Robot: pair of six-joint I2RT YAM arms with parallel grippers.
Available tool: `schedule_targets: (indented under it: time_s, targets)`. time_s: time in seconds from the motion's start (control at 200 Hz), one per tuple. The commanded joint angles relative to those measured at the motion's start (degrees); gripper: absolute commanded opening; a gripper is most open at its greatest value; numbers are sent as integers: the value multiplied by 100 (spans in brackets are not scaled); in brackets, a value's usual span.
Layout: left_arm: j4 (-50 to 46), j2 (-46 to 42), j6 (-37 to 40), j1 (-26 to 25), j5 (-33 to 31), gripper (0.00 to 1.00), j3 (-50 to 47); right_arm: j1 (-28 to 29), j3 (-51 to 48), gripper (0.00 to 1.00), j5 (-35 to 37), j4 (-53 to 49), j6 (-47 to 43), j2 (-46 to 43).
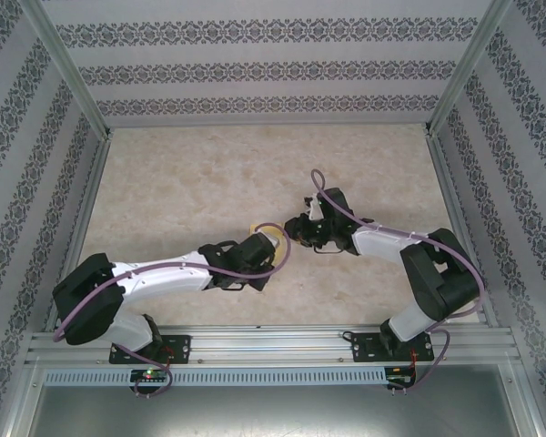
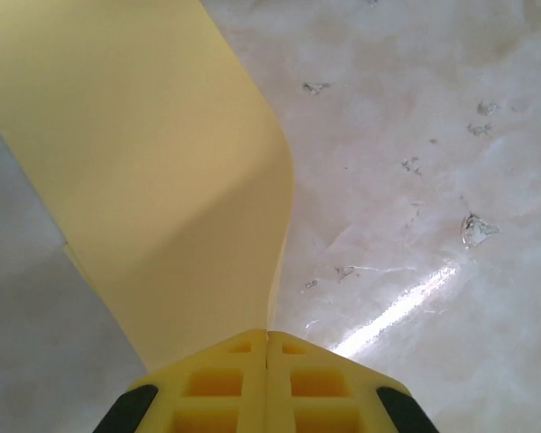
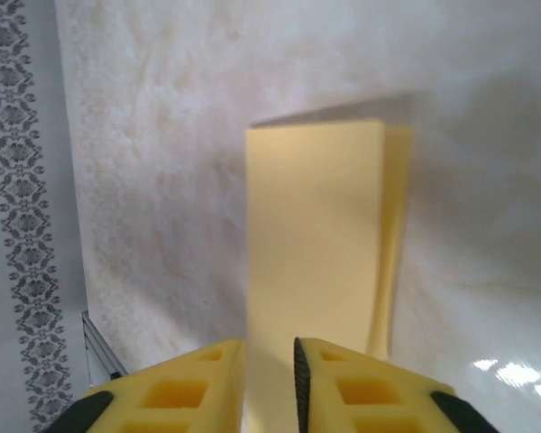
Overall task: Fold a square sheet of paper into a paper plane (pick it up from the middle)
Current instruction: Third fold the triangle at the center of the table.
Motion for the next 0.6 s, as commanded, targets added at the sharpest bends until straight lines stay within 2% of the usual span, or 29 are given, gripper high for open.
schedule_targets:
  time_s: [0.0,0.125,0.245,0.395,0.594]
  targets:
    - [431,-93,-6,372,1005,0,-240,148,505,19,39,-272,-382,453]
    - [534,-91,-42,602,1381,0,-323,308,1136,16,25,-715,-666,1046]
    - [593,-68,-42,798,1621,0,-342,436,1686,15,400,-1476,-1041,1451]
    - [679,2,-85,1059,1894,0,-395,509,1814,14,527,-1733,-1263,1775]
    - [692,180,-10,1400,2176,0,-331,569,1952,14,1043,-2301,-1753,2042]
